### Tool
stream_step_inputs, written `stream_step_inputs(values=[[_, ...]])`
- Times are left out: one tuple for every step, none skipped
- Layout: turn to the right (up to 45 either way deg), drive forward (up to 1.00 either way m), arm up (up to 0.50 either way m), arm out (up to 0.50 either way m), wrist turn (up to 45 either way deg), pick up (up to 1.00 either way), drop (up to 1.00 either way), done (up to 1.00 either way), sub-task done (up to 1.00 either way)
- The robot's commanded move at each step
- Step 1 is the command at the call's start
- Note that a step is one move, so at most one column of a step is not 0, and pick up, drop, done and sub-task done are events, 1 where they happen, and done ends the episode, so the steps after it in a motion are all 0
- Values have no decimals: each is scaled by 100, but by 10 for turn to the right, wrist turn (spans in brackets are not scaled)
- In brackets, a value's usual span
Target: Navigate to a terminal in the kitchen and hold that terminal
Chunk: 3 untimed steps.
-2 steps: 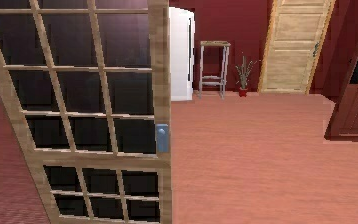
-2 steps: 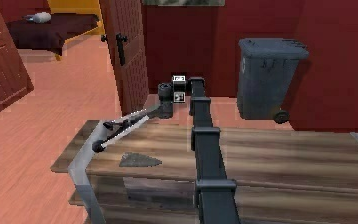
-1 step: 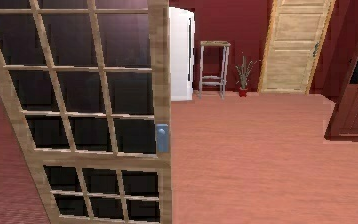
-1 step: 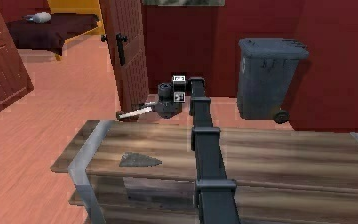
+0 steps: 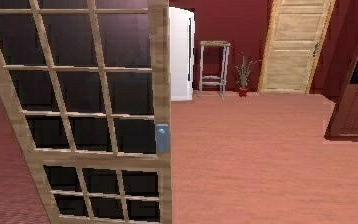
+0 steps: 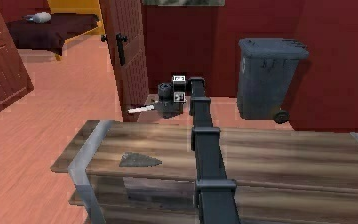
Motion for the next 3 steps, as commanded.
stream_step_inputs(values=[[0, 0, -30, 0, 0, 0, 0, 0, 0], [0, 0, 0, 0, 0, 100, 0, 0, 0], [0, 0, 10, 0, 0, 0, 0, 0, 0]])
